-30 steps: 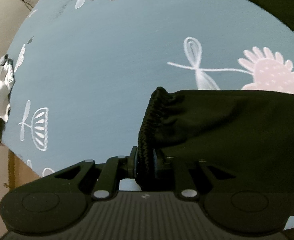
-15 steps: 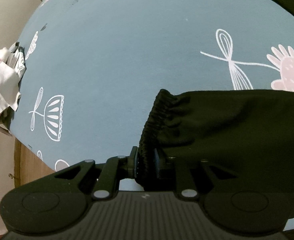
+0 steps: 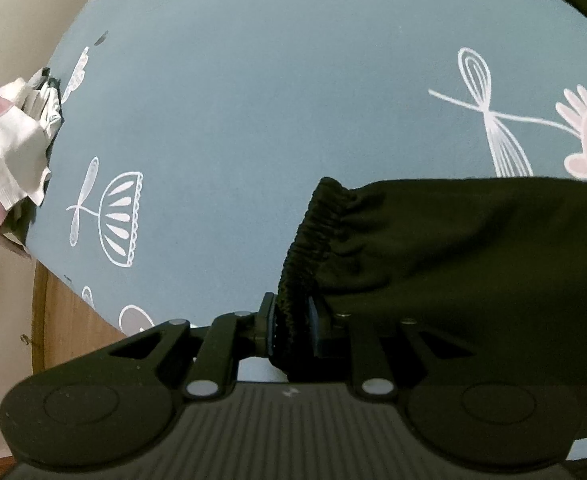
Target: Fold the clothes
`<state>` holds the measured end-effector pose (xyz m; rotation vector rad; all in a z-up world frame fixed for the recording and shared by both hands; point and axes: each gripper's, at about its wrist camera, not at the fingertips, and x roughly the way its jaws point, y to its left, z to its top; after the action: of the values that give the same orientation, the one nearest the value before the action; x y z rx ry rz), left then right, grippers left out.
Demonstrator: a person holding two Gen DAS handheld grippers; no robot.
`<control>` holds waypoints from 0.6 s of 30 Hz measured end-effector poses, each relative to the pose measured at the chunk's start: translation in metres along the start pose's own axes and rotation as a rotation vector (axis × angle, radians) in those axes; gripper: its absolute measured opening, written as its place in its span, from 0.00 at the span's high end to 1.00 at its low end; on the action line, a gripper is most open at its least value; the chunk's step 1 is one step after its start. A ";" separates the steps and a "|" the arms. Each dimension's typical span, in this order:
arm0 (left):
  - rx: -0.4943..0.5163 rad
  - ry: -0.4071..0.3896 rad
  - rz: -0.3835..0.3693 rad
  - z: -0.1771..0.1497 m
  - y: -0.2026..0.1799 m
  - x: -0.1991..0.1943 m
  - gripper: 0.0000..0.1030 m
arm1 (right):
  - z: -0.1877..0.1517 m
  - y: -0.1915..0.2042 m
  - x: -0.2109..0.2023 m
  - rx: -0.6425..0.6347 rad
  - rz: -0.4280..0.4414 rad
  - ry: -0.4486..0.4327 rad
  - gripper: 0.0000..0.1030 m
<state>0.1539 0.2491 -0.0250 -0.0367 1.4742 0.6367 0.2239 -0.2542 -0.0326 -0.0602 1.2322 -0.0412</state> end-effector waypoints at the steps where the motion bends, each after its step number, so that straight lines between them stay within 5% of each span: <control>1: 0.003 -0.002 0.000 0.001 -0.001 0.001 0.82 | -0.002 -0.004 0.002 0.016 -0.001 0.012 0.29; 18: 0.020 -0.025 0.021 0.007 0.000 0.015 0.82 | -0.047 -0.094 0.021 0.506 0.046 0.137 0.29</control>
<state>0.1599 0.2581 -0.0380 0.0028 1.4582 0.6376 0.1869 -0.3504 -0.0617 0.4165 1.3277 -0.3199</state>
